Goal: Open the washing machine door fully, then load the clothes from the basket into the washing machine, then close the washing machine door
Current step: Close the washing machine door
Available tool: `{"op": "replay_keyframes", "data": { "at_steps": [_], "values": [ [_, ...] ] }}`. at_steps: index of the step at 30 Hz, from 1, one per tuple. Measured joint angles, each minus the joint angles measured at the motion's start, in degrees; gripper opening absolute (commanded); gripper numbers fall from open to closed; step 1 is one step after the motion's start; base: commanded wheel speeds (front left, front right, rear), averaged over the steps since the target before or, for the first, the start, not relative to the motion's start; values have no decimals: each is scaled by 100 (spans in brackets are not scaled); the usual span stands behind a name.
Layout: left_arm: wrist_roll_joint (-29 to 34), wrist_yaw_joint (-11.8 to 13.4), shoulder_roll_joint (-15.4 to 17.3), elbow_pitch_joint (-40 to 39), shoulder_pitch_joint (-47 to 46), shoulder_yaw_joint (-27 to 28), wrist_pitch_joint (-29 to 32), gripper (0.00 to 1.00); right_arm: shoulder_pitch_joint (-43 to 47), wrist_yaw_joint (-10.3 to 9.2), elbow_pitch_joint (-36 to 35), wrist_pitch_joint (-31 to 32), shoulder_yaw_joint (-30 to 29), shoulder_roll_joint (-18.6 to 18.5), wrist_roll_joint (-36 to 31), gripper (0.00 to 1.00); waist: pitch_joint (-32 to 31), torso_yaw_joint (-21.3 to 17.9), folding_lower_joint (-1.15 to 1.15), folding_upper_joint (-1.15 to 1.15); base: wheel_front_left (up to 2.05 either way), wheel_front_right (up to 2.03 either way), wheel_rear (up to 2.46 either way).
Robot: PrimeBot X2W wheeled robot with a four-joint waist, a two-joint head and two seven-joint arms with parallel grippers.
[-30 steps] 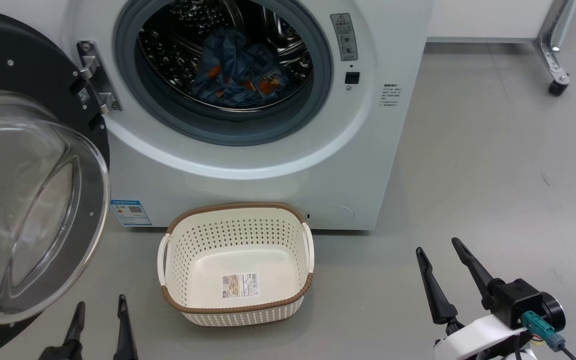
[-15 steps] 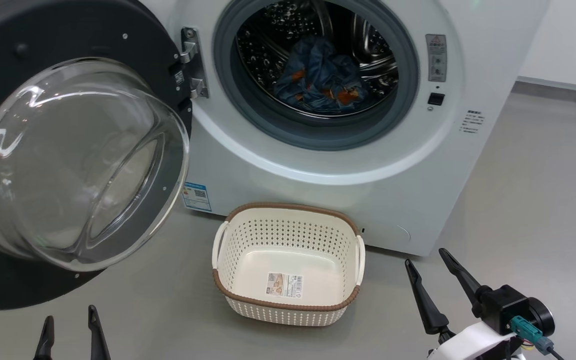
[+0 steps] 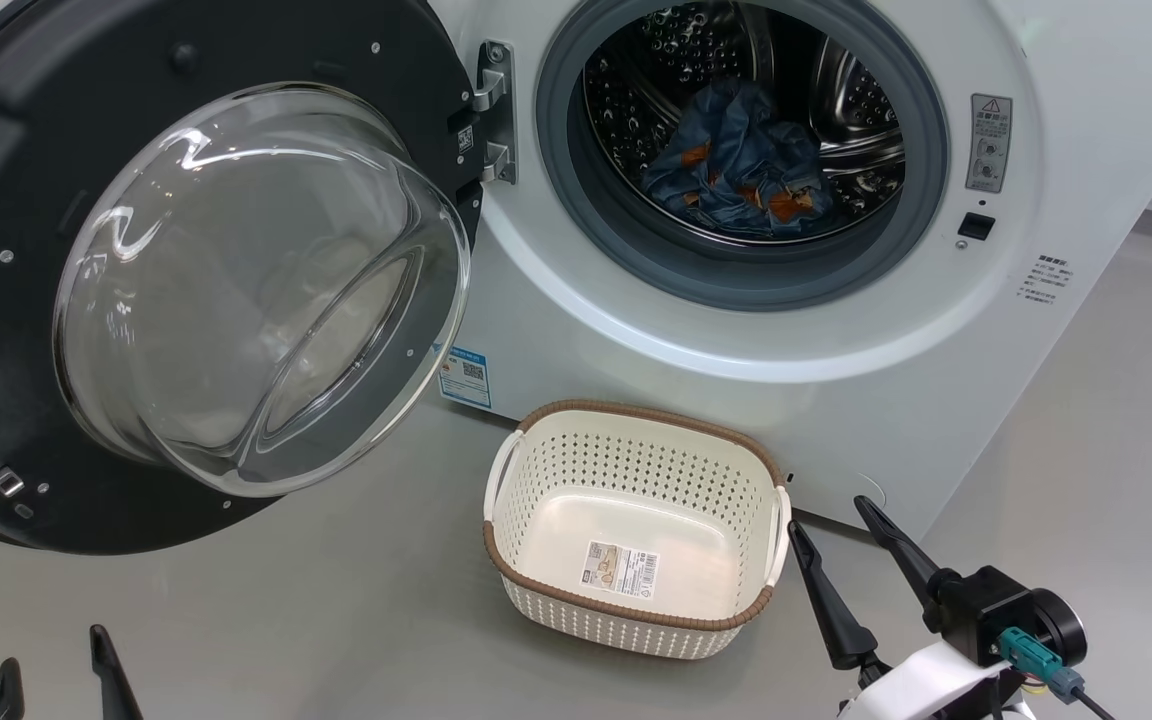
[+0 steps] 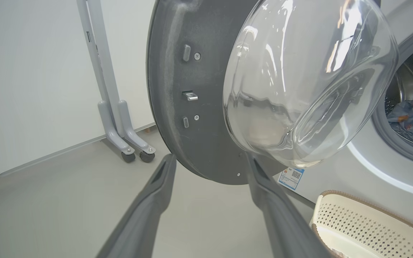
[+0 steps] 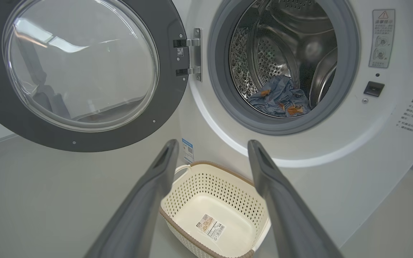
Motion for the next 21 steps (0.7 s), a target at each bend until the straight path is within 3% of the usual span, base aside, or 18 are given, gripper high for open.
{"op": "replay_keyframes", "data": {
  "at_steps": [5,9,10,12,21],
  "values": [
    [-133,1,-3,-69,46,229,0,100,-1,0,30,0,23,-4,30,100,7,28,0,0,0,0,0],
    [-392,1,-8,49,44,744,0,100,-29,0,44,0,40,-9,31,100,9,40,0,0,0,0,0],
    [-541,1,-8,69,43,845,0,78,-46,0,45,0,42,-10,32,100,8,41,0,0,0,0,0],
    [-937,2,-14,100,37,1094,0,0,-53,0,47,0,45,-11,38,100,5,44,0,0,0,0,0],
    [-1887,42,-38,22,-373,2247,-2,0,-48,0,75,0,-7,33,87,100,-35,25,0,0,0,0,0]
  ]
}}
